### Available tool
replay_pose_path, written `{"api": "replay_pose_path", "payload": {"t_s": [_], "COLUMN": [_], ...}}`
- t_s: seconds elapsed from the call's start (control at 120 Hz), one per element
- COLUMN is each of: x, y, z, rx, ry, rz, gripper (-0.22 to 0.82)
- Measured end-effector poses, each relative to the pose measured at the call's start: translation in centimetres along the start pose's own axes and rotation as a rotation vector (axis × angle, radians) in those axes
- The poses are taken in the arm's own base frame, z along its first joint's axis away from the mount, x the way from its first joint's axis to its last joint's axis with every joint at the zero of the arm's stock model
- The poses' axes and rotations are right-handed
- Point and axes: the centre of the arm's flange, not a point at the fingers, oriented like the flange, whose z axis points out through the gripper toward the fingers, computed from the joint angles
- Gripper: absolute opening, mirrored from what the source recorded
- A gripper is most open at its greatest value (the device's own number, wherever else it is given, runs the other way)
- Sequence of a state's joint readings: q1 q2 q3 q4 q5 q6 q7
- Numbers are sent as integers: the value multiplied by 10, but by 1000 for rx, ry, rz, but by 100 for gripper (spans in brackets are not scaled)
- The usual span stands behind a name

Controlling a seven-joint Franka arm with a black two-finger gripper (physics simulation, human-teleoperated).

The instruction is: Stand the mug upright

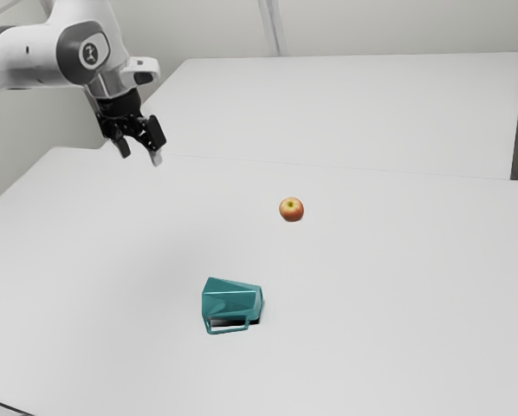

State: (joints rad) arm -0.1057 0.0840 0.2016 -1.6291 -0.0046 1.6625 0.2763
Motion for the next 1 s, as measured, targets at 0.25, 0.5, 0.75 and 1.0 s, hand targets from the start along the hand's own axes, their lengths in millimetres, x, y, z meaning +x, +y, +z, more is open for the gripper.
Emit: {"api": "replay_pose_path", "payload": {"t_s": [0.25,0.5,0.75,1.0], "x": [-34,-115,-184,-194], "y": [-12,-56,-97,-83], "z": [13,70,147,219], "rx": [-27,-238,-503,-639], "ry": [65,301,581,765], "rz": [-36,-107,-156,-59], "gripper": [60,60,60,60]}}
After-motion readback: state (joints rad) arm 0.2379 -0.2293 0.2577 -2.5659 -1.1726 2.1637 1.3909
